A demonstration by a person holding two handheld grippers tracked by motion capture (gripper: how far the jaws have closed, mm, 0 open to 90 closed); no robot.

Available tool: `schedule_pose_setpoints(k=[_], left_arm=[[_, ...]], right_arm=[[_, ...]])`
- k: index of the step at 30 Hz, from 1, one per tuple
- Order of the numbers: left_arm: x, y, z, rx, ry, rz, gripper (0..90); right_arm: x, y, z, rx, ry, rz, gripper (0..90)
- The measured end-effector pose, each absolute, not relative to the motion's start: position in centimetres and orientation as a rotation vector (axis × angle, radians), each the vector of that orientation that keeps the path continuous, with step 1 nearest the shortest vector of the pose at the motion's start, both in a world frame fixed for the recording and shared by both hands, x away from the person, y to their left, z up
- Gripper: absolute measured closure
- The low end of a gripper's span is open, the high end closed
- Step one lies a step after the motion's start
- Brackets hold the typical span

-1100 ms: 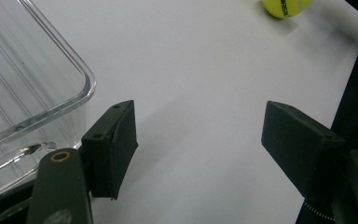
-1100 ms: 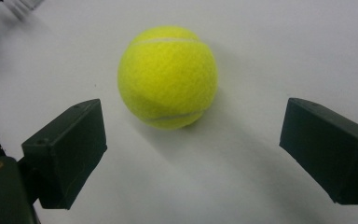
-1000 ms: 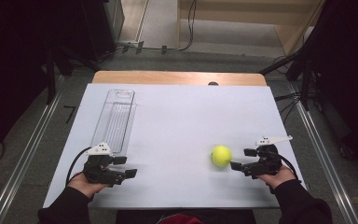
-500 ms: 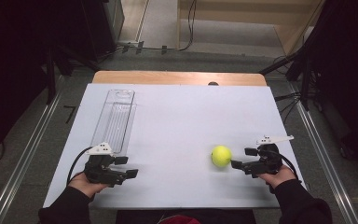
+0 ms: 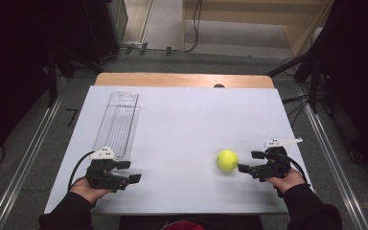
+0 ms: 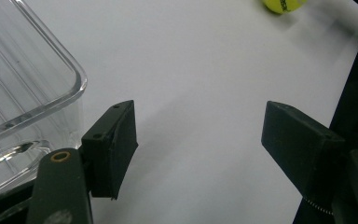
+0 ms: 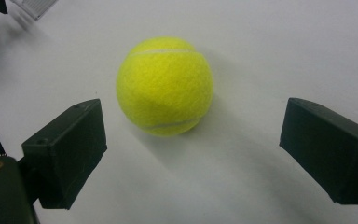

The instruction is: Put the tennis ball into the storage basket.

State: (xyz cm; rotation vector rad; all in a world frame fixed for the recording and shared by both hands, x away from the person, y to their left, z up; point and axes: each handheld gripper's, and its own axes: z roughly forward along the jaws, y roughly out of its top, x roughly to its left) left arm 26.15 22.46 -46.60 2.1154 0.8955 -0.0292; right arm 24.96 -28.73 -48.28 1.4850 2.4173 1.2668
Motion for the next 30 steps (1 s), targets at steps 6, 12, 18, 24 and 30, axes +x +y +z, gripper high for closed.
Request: schedule_pose_setpoints(k=[6, 12, 18, 24, 30], left_arm=[[26.0, 22.4, -46.6, 2.128, 0.889, -0.017, 27.1], [26.1, 22.4, -46.7, 2.129, 0.890, -0.022, 27.1], [26.1, 22.5, -46.7, 2.125, 0.895, -0.017, 27.1], [26.1, 22.6, -46.7, 2.125, 0.897, -0.016, 27.1], [26.1, 22.6, -46.7, 2.128, 0.901, -0.016, 27.2]], right_arm=[[25.0, -28.7, -48.3, 1.482, 2.422, 1.262, 5.3], [25.0, -28.7, -48.2, 1.480, 2.424, 1.268, 5.3], [25.0, -28.6, -48.2, 1.478, 2.425, 1.266, 5.3], [25.2, -28.6, -47.8, 1.464, 2.400, 1.265, 5.4], [25.5, -28.2, -47.2, 1.425, 2.390, 1.277, 5.4]])
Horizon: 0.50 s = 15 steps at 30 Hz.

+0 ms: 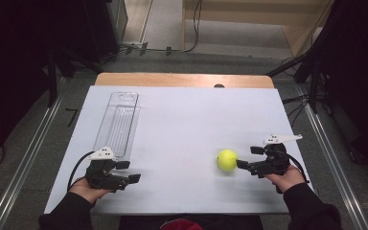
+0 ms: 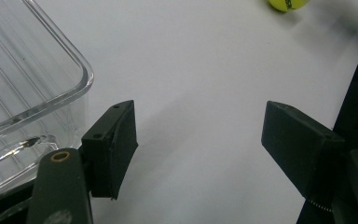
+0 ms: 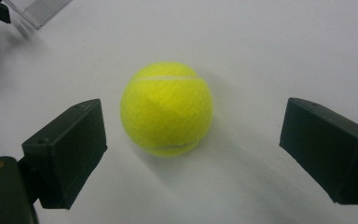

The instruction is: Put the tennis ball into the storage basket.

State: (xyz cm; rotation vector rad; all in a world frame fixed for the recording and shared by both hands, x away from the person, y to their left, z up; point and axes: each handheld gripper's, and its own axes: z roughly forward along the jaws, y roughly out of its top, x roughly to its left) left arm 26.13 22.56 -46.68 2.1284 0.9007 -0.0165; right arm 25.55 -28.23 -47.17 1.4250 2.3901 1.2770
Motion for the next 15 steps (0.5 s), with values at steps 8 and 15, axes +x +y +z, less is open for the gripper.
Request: schedule_pose_setpoints(k=[8, 15], left_arm=[[26.1, 22.6, -46.7, 2.121, 0.899, -0.018, 27.1], [26.0, 22.7, -46.6, 2.122, 0.903, -0.007, 27.1]], right_arm=[[26.1, -27.5, -46.7, 1.409, 2.397, 1.275, 5.4], [26.5, -26.5, -46.2, 1.386, 2.402, 1.269, 5.4]])
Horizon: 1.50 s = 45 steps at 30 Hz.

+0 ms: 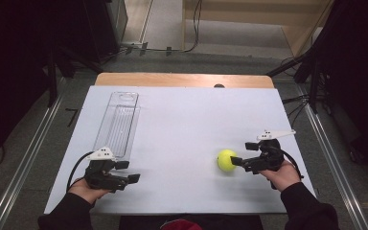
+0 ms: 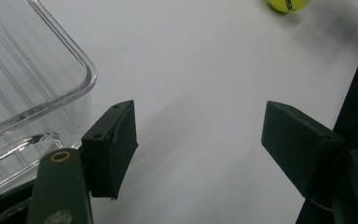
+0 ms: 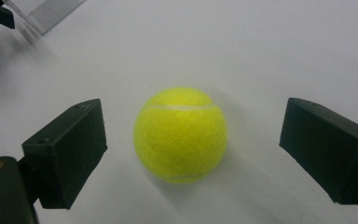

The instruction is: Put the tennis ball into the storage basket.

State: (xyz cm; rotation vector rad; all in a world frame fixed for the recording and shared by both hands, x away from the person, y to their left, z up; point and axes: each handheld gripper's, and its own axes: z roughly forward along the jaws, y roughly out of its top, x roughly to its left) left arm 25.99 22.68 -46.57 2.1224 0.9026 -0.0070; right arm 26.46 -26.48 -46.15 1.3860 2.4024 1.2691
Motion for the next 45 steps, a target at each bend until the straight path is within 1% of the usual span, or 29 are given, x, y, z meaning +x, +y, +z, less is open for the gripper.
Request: schedule_pose_setpoints(k=[14, 27, 41, 42, 43, 45], left_arm=[[26.0, 22.7, -46.6, 2.122, 0.900, -0.013, 27.1], [25.9, 22.8, -46.6, 2.115, 0.906, -0.011, 27.1], [25.9, 22.9, -46.5, 2.104, 0.900, -0.012, 27.1], [25.9, 22.9, -46.5, 2.106, 0.900, -0.013, 27.1], [25.9, 22.9, -46.5, 2.105, 0.899, -0.013, 27.1], [25.9, 22.9, -46.5, 2.106, 0.899, -0.012, 27.1]], right_arm=[[27.9, -24.8, -45.1, 1.346, 2.402, 1.267, 5.4], [29.6, -23.8, -44.9, 1.336, 2.428, 1.244, 5.4], [29.9, -23.2, -44.8, 1.337, 2.434, 1.236, 5.2], [29.8, -23.2, -44.8, 1.332, 2.433, 1.249, 3.5], [29.8, -23.2, -44.8, 1.321, 2.430, 1.264, 0.0], [29.8, -23.2, -44.9, 1.324, 2.429, 1.264, 0.0]])
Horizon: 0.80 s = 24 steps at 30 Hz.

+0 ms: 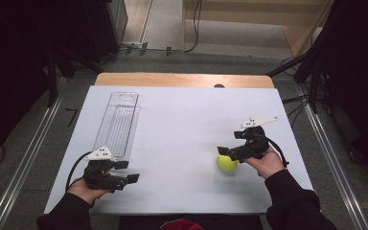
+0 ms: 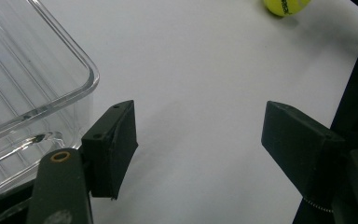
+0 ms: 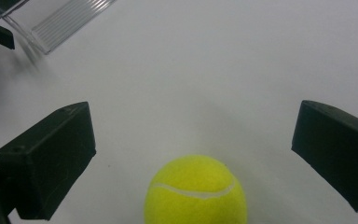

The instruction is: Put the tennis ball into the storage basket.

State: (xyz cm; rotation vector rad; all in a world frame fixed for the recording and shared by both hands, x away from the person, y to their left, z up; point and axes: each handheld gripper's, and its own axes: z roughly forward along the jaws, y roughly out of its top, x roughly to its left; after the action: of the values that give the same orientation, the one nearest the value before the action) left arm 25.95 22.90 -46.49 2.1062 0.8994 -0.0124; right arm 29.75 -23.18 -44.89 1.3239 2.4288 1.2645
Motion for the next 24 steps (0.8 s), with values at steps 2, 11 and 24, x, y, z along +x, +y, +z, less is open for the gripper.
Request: schedule_pose_setpoints(k=[2, 11, 24], left_arm=[[25.9, 22.9, -46.5, 2.104, 0.900, -0.012, 27.1], [25.9, 22.9, -46.4, 2.106, 0.900, -0.009, 27.1], [25.9, 22.9, -46.4, 2.104, 0.897, -0.010, 27.1]], right_arm=[[29.8, -23.3, -45.2, 1.356, 2.429, 1.245, 0.0], [29.7, -23.2, -45.9, 1.359, 2.434, 1.208, 0.0], [29.2, -22.8, -47.3, 1.370, 2.468, 1.159, 0.0]])
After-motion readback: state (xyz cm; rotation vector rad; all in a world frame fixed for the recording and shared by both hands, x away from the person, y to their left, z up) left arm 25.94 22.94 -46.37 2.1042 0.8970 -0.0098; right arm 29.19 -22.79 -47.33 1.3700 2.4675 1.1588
